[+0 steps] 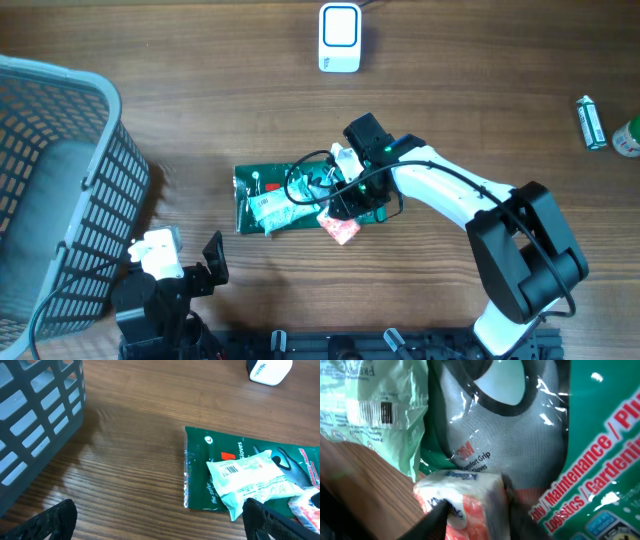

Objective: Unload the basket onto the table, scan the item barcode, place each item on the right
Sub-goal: 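Reach the right gripper to the bag and grasp the Kleenex pack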

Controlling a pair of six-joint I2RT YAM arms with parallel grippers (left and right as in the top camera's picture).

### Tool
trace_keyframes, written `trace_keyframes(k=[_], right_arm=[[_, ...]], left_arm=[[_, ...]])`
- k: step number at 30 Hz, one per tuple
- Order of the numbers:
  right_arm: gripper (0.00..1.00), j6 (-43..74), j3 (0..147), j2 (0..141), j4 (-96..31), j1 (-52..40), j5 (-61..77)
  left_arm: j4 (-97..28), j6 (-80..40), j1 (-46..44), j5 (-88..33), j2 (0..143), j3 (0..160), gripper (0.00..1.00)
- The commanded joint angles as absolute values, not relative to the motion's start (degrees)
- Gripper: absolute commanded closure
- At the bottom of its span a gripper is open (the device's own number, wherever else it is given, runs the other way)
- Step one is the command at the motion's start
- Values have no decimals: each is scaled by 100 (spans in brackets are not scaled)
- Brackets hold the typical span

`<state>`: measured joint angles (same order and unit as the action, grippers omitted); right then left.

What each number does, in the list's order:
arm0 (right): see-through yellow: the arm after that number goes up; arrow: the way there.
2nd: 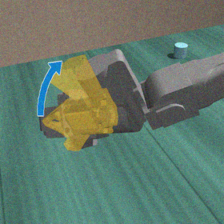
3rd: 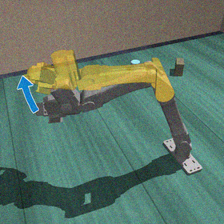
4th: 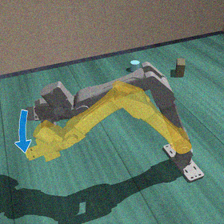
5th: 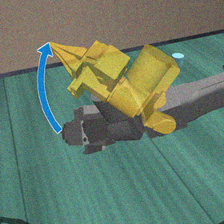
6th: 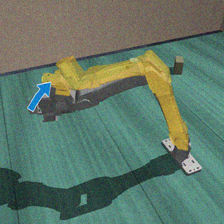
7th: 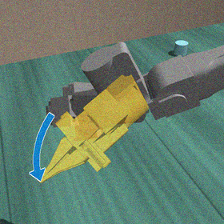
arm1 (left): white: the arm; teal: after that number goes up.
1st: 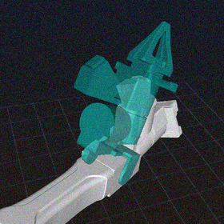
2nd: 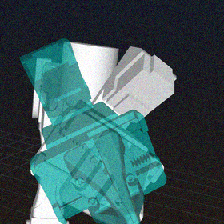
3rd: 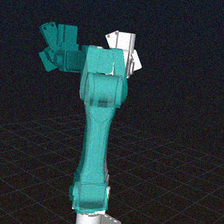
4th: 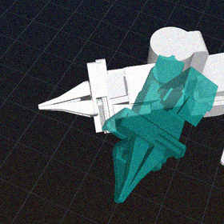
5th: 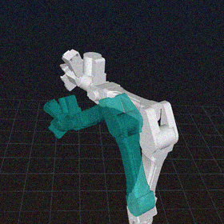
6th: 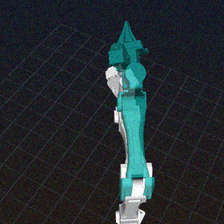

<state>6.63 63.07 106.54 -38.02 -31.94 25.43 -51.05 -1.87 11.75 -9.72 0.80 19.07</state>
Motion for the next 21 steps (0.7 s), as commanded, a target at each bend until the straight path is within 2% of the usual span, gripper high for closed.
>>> trace_keyframes(k=[1, 3, 8, 10, 14, 16, 18, 20, 21], right_arm=[[74, 596, 6228, 10652, -3811, -3188, 2491], [95, 602, 6228, 10652, -3820, -3188, 2504], [96, 768, 6344, 10650, -3935, -3162, 3400], [96, 1225, 6639, 10648, -4348, -3096, 3691], [96, 1007, 7411, 10637, -5367, -2928, 3721], [96, 928, 7703, 10637, -5360, -2923, 2836], [96, 854, 7968, 10637, -5166, -2928, 1232], [96, 45, 8180, 10637, -4521, -2928, -298], [96, -165, 8219, 10637, -4228, -2928, -602]], left_arm=[[-5087, -239, 1212, -956, 38, 1905, 0], [-5087, -239, 1212, -956, 38, 1905, 0], [-5087, -239, 1212, -956, 38, 1905, 0], [-5087, -239, 1212, -956, 38, 1905, 0], [-5087, -239, 1212, -956, 38, 1905, 0], [-5087, -239, 1212, -956, 38, 1905, 0], [-5087, -239, 1212, -956, 38, 1905, 0], [-5087, -239, 1212, -956, 38, 1905, 0], [-5087, -239, 1212, -956, 38, 1905, 0]])
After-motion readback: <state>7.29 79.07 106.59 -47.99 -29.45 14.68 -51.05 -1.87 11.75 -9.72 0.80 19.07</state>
